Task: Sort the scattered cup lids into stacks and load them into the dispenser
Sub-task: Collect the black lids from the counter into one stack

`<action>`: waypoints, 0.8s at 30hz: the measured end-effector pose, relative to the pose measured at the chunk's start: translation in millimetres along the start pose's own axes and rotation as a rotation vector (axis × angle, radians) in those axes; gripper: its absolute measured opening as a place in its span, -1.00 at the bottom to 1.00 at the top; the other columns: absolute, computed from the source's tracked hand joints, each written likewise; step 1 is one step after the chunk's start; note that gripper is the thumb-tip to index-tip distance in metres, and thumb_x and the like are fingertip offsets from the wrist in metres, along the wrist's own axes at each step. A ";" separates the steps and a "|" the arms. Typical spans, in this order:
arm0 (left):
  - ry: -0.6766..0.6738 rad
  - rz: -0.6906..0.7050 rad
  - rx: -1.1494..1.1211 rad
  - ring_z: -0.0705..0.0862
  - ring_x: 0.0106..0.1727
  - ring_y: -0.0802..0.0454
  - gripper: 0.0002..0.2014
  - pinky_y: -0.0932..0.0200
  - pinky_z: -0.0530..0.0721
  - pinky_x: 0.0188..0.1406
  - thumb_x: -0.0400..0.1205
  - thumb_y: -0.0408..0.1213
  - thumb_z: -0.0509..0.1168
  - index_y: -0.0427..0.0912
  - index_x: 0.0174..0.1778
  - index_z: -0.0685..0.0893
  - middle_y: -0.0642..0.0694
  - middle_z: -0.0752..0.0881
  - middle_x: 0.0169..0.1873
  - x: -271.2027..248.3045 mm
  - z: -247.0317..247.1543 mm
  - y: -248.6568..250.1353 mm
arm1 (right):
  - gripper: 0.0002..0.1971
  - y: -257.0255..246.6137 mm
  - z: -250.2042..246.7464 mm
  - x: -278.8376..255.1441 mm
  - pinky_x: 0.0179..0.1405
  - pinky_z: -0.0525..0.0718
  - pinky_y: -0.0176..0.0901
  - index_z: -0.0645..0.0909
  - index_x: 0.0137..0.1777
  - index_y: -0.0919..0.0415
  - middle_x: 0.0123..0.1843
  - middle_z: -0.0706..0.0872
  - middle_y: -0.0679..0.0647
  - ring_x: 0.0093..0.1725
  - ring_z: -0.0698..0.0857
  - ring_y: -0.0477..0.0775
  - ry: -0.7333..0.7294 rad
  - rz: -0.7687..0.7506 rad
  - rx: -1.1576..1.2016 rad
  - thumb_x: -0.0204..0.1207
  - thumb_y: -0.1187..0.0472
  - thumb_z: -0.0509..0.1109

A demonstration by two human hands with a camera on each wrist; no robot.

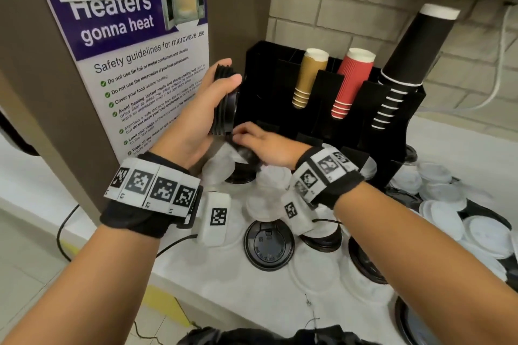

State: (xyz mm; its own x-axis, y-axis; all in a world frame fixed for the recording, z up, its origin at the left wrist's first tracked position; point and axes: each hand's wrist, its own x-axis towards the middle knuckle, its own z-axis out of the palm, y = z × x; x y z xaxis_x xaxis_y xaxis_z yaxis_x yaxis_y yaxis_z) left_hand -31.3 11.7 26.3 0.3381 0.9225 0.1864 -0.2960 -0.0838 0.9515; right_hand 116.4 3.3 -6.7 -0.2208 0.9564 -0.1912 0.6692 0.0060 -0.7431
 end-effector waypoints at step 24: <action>-0.060 -0.110 -0.070 0.71 0.18 0.09 -0.36 0.03 0.72 0.01 0.37 0.21 0.37 0.23 0.40 0.46 0.02 0.65 0.27 -10.0 42.6 -47.3 | -0.51 9.2 -30.3 -62.2 0.08 0.77 0.03 0.46 0.36 0.07 0.30 0.60 0.17 0.22 0.69 0.16 0.279 -0.304 0.502 0.47 0.31 0.51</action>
State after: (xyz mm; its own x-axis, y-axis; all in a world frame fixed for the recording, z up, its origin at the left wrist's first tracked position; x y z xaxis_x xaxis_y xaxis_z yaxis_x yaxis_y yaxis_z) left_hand 17.4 -9.6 -10.1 0.4245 0.9001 0.0983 -0.3151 0.0450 0.9480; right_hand 157.8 -47.3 17.8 -0.1105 0.9738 0.1985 0.1781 0.2159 -0.9600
